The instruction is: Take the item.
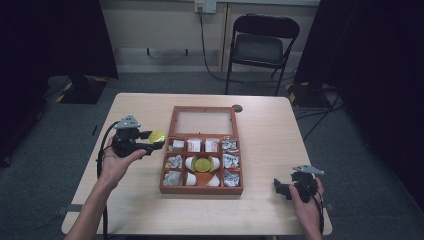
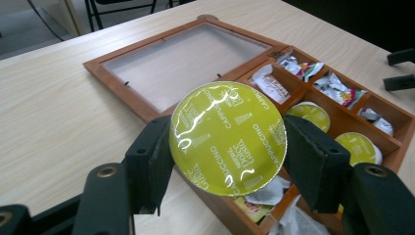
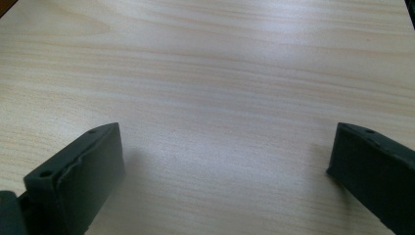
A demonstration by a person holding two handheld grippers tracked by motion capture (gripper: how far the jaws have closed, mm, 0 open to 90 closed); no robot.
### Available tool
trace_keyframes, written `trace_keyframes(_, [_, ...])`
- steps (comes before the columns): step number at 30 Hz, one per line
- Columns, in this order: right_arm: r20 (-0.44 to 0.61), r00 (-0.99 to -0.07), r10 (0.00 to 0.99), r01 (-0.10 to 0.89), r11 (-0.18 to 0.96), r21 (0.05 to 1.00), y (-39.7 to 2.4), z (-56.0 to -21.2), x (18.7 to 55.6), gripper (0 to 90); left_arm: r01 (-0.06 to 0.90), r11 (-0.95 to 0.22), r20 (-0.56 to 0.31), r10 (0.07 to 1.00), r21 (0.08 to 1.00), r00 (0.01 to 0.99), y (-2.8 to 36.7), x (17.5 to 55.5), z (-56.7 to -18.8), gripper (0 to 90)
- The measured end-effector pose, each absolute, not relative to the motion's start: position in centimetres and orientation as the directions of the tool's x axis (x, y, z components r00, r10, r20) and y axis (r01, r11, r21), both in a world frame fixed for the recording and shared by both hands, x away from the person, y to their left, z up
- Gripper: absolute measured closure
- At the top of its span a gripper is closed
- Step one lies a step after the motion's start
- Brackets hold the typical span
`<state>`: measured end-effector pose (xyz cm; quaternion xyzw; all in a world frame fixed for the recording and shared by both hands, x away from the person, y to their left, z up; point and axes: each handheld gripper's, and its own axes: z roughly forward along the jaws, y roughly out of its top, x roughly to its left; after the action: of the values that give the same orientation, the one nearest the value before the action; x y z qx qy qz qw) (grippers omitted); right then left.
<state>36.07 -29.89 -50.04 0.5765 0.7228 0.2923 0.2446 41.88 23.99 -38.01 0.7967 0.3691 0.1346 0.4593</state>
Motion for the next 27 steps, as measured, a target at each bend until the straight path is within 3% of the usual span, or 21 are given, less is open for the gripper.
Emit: trace_keyframes(27, [-0.017, -0.216, 0.976, 0.69, 0.165, 0.705, -29.9, -50.0, 36.1, 0.0, 0.571, -0.283, -0.142, 0.797, 0.771, 0.587, 26.6, 44.1, -42.6, 38.2])
